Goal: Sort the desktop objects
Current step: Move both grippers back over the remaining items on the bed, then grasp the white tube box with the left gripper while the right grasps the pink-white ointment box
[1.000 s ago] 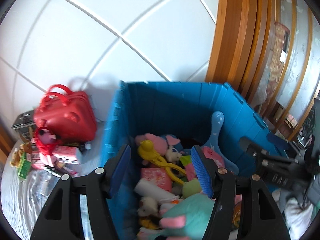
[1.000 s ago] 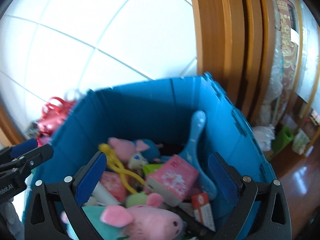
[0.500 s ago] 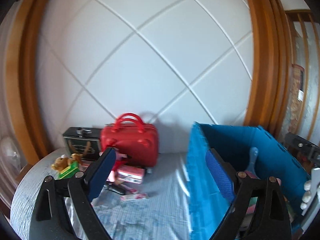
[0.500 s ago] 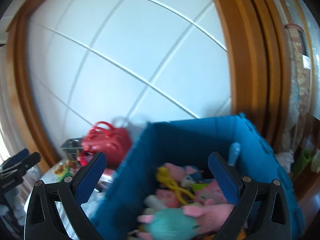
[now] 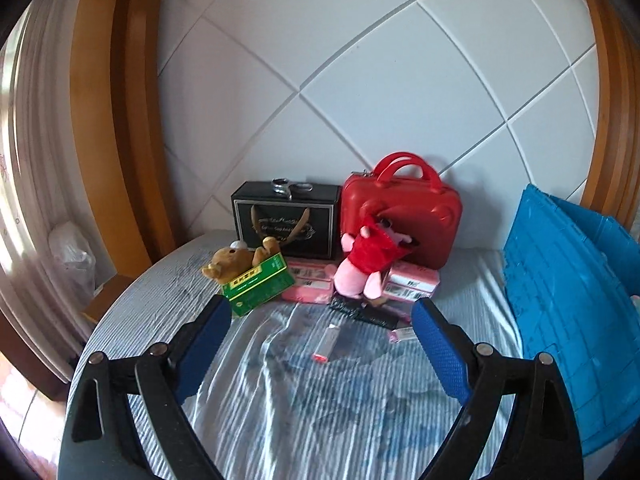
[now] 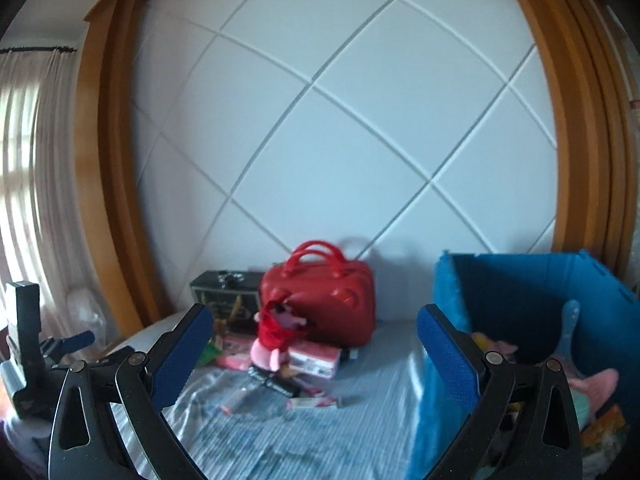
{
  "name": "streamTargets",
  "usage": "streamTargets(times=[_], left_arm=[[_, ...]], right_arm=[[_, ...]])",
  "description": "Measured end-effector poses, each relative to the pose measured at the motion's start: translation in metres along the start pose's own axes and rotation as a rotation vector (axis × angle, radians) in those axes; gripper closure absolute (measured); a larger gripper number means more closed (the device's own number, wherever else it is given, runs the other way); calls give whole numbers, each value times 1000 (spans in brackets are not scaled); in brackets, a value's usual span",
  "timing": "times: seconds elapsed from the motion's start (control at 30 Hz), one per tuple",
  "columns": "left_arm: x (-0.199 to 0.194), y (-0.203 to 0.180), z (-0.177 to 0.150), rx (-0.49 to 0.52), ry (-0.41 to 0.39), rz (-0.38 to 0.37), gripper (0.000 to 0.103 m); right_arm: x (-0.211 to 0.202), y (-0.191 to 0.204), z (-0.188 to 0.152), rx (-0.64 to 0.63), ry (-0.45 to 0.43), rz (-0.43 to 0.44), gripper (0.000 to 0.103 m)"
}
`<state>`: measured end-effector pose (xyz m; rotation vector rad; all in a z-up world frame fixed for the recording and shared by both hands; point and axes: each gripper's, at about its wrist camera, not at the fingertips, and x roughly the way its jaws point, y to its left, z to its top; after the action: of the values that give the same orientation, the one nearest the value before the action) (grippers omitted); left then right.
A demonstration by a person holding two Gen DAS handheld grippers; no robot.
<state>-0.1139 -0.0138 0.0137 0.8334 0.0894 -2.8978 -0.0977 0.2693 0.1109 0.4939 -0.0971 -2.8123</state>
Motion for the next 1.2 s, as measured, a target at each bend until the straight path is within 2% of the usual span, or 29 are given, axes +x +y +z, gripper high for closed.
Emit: streamTargets(times=[0.13,0.33,0.63,0.67,0.73,0.8,0.87,1.03,1.1,1.13,1.2], left_arm=[[38,30,-23,3,111,-59,11],[100,51,-61,-10,279,-116,11],[215,42,-94,-39,380,-110,11],[230,38,-99,-31,393,-100,12],[256,31,-105,-15,419,-93,21],[283,24,-110,-11,459,-102,26],[306,16,-112,1,469,-100,26],[348,-4,-113,69,473,-72,27],[361,-8,-117,77,496,-69,40],[365,-9,-119,72,512,-70,40],[363,-10,-120,78,484,-71,49]], right_arm=[[50,28,-27,-9,90,-19,0],[118,22,-84,23,250,-68,0],[220,-21,-151,34,496,-158,0],[231,-27,-158,35,520,-173,0],[255,-41,-174,48,566,-211,0],[278,-55,-188,64,605,-240,7],[302,-69,-200,74,638,-269,25],[354,-97,-211,99,669,-312,50],[372,-104,-213,108,678,-302,51],[381,-106,-213,102,686,-291,51],[394,-106,-216,80,710,-266,51]])
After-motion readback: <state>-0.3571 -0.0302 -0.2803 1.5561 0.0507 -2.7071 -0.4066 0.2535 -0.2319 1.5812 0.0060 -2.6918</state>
